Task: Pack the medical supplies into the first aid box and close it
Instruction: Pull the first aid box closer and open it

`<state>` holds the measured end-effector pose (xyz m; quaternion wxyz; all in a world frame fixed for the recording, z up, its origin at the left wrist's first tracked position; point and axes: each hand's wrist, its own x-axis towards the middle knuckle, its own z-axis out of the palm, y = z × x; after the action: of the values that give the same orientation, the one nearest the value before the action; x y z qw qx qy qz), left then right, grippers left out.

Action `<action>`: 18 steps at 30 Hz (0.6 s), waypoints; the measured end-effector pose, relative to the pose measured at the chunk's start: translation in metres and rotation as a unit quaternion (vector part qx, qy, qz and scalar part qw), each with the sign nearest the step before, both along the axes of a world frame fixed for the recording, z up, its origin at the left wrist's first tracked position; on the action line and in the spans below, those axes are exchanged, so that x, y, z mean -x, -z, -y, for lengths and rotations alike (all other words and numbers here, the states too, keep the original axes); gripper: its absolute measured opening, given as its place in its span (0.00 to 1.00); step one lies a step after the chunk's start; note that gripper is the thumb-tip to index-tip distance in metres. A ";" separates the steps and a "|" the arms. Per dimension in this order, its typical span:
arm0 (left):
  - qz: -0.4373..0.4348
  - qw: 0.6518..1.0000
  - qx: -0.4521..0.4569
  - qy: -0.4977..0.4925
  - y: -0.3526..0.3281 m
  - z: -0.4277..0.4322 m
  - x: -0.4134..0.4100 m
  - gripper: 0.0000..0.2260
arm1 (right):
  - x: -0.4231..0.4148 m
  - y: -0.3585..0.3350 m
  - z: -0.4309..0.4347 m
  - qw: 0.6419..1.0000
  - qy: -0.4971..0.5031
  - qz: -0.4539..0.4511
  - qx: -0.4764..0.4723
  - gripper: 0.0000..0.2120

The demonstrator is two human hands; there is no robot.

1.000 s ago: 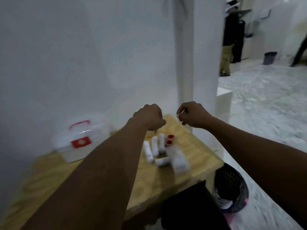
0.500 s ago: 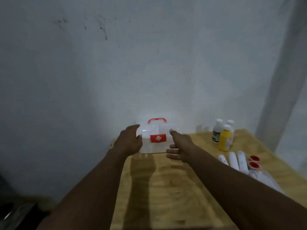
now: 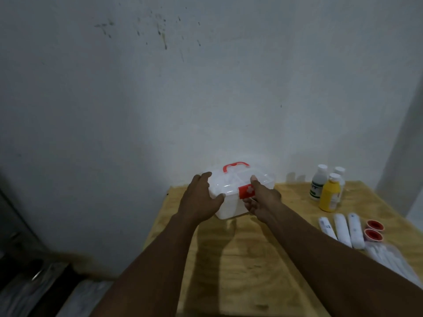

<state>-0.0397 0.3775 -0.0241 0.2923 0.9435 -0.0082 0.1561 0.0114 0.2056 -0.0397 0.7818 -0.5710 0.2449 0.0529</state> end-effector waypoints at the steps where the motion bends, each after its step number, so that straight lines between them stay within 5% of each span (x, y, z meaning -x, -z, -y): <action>1: -0.014 1.000 0.013 -0.003 0.001 0.003 0.000 0.36 | 0.003 -0.001 0.006 1.000 -0.007 0.008 0.008 0.24; 9: -0.003 0.997 0.071 0.004 0.011 0.019 0.002 0.37 | 0.014 -0.001 0.024 0.998 0.005 0.045 -0.040 0.14; 18: -0.040 0.994 0.098 0.031 0.006 0.015 0.002 0.44 | 0.035 -0.029 0.047 0.980 -0.058 0.147 0.120 0.10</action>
<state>-0.0421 0.3629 -0.0297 0.3876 0.9152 -0.0102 0.1096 -0.0238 0.1583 -0.0107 0.7307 -0.6754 0.0984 -0.0160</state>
